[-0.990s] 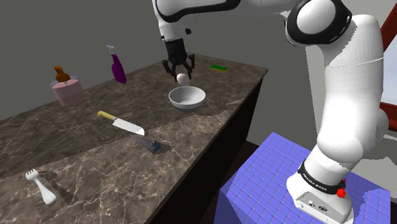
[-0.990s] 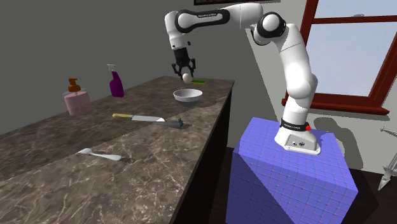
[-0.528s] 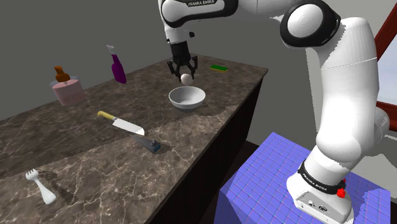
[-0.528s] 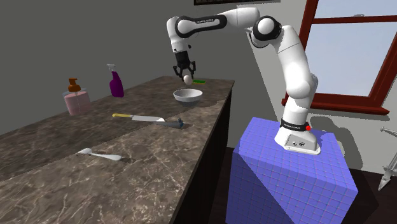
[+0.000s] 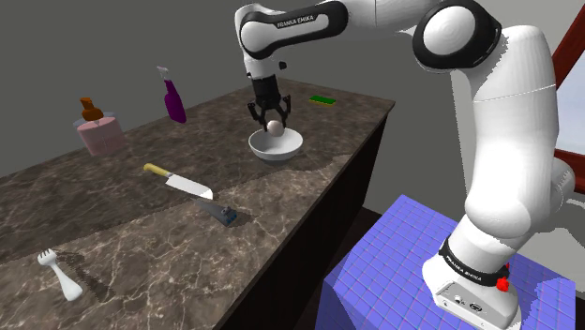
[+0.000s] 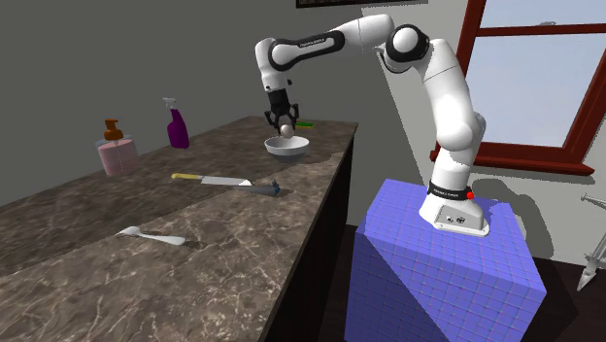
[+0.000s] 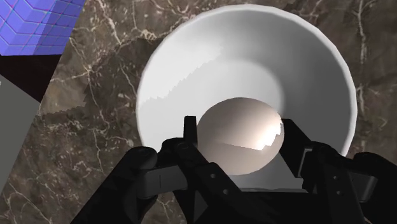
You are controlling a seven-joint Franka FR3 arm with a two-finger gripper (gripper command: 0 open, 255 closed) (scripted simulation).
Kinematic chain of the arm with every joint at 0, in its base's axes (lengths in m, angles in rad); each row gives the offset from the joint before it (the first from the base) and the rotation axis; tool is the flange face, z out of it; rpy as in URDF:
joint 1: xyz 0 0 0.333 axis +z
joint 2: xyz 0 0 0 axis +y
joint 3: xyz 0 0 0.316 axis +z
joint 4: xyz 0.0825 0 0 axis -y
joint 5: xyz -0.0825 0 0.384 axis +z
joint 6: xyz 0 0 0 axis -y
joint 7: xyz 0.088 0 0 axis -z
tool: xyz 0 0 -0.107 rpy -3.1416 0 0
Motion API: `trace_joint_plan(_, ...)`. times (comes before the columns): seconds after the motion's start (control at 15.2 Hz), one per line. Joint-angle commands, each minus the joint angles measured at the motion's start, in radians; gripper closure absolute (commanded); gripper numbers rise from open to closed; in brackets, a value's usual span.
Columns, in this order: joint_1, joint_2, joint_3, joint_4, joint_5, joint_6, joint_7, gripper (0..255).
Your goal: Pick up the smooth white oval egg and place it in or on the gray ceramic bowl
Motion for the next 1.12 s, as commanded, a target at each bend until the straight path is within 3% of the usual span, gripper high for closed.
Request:
trace_joint_plan(0.0,-0.005,0.001,-0.001,-0.028,-0.001,0.029,0.001,255)
trace_joint_plan(0.59,-0.006,0.003,-0.002,-0.041,-0.003,0.044,0.003,255)
trace_joint_plan(0.66,-0.006,0.003,-0.002,-0.041,-0.003,0.044,0.003,0)
trace_joint_plan(0.99,-0.006,0.003,-0.002,-0.041,-0.003,0.044,0.003,0)
trace_joint_plan(1.06,0.003,0.012,-0.002,0.006,-0.005,0.006,0.001,0)
